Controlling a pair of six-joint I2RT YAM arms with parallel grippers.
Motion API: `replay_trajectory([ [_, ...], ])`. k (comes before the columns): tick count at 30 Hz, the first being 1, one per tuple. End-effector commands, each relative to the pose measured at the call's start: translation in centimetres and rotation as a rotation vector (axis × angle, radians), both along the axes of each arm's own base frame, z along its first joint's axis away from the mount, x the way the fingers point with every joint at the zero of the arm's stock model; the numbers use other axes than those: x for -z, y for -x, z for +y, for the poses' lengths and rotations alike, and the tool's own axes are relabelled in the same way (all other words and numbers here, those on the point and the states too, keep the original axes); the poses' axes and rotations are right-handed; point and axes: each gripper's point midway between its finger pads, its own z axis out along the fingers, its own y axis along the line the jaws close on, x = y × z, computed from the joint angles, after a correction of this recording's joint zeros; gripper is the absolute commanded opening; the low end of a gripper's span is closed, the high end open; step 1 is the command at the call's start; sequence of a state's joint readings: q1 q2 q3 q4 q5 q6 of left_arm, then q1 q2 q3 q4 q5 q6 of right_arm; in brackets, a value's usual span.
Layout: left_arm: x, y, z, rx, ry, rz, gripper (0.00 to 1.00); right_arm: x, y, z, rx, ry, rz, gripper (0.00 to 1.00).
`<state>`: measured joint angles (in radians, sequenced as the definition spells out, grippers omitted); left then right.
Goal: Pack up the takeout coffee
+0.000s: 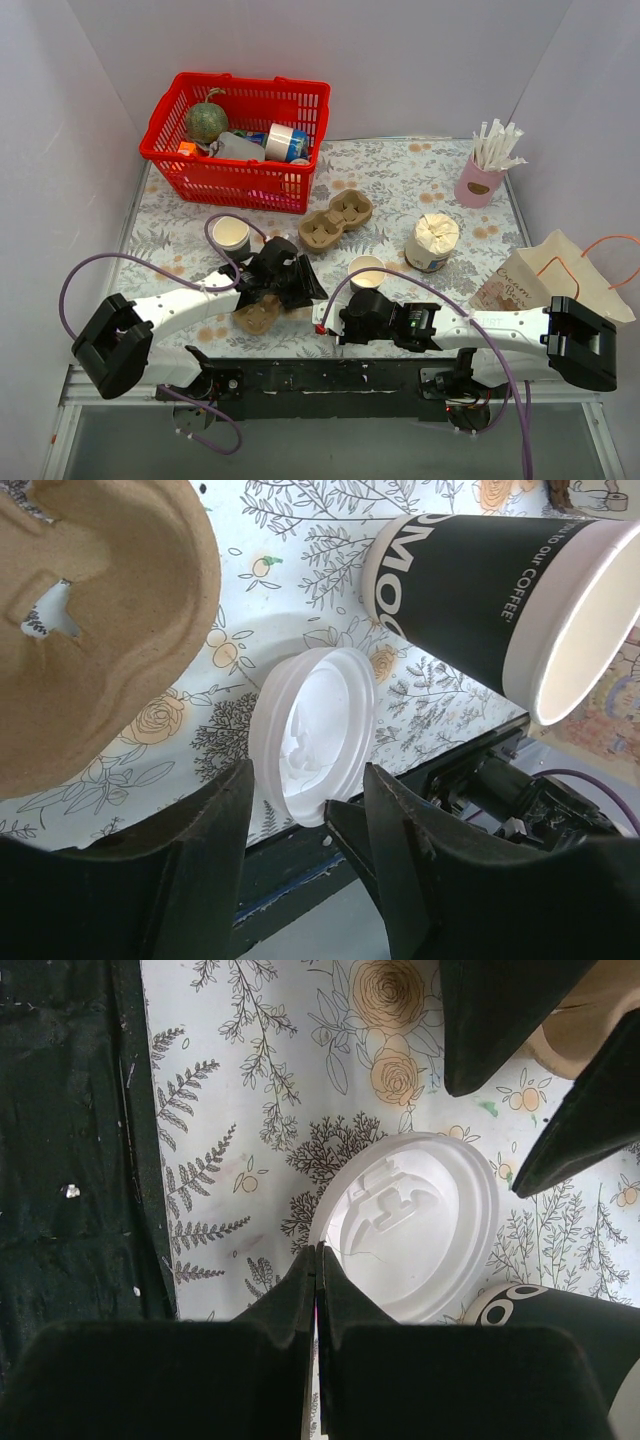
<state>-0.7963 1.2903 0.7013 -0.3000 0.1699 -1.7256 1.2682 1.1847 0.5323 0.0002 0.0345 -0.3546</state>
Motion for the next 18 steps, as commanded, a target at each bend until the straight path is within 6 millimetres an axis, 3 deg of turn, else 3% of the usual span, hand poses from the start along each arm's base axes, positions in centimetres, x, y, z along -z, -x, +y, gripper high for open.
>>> replay_trajectory([
  [1, -0.4, -0.1, -0.3, 0.018, -0.015, -0.010, 0.47, -1.1, 0.0, 1.1, -0.018, -0.030, -0.018, 0.01],
  [18, 0.0, -0.1, -1.4, 0.037, -0.093, -0.034, 0.37, -0.8, 0.3, 1.2, -0.026, -0.013, -0.012, 0.01],
])
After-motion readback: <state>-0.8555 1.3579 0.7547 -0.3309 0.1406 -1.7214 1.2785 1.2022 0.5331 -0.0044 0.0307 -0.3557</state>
